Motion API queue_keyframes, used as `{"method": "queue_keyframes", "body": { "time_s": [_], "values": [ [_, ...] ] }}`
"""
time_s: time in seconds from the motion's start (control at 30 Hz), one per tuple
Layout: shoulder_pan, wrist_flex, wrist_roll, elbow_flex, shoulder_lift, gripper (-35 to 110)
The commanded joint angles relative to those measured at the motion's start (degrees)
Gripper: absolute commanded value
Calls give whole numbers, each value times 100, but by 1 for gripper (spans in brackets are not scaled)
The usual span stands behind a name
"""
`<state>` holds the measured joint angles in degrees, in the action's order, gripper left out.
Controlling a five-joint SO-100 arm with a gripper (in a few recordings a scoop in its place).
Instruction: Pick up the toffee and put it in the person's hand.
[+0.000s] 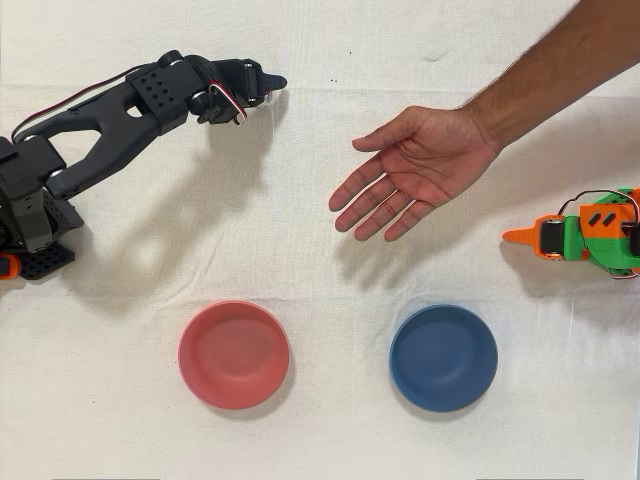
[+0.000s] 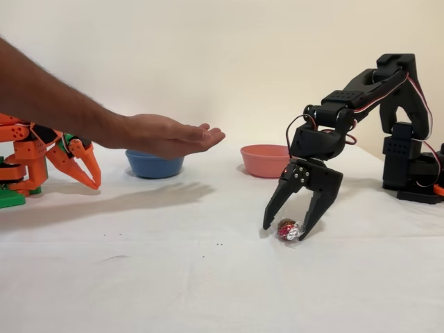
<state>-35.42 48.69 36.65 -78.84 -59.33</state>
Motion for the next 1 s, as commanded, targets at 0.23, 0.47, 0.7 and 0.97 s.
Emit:
{"method": "queue_keyframes", "body": {
  "time_s": [0.23,0.47,0.7,0.97],
  "values": [
    [-79,35,193,-167,-272,19],
    [-105,44,167,-105,-343,16],
    [-97,35,44,62,-466,13],
    [-88,176,-105,264,-624,13]
  ]
}}
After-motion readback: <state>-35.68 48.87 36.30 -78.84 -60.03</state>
